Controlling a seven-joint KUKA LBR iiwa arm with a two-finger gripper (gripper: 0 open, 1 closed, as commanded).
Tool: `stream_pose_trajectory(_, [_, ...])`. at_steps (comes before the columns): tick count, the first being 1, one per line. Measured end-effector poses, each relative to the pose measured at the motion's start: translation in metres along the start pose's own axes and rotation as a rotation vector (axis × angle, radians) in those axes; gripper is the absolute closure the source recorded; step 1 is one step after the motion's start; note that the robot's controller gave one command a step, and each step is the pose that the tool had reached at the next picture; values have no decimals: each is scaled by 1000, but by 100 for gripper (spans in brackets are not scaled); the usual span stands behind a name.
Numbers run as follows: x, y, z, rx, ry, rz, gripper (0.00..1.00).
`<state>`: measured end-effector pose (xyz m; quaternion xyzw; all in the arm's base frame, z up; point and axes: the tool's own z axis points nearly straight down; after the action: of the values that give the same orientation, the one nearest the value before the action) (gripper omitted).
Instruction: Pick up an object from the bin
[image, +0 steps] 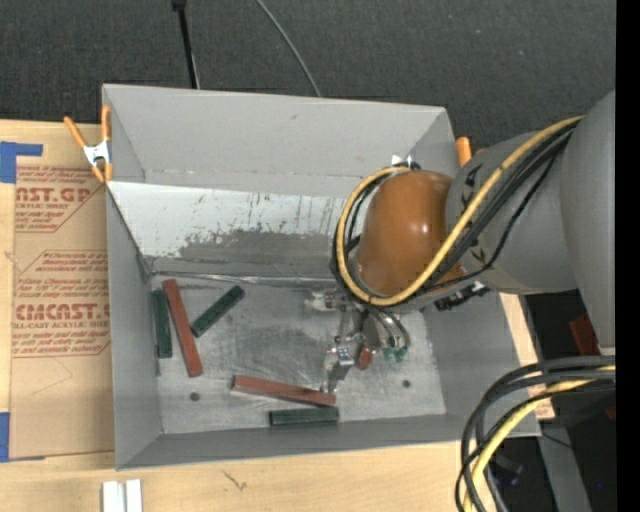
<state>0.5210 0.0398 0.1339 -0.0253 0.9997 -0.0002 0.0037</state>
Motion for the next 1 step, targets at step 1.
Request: stream_pose_trajectory(1, [16, 38, 61, 0, 16, 50, 100])
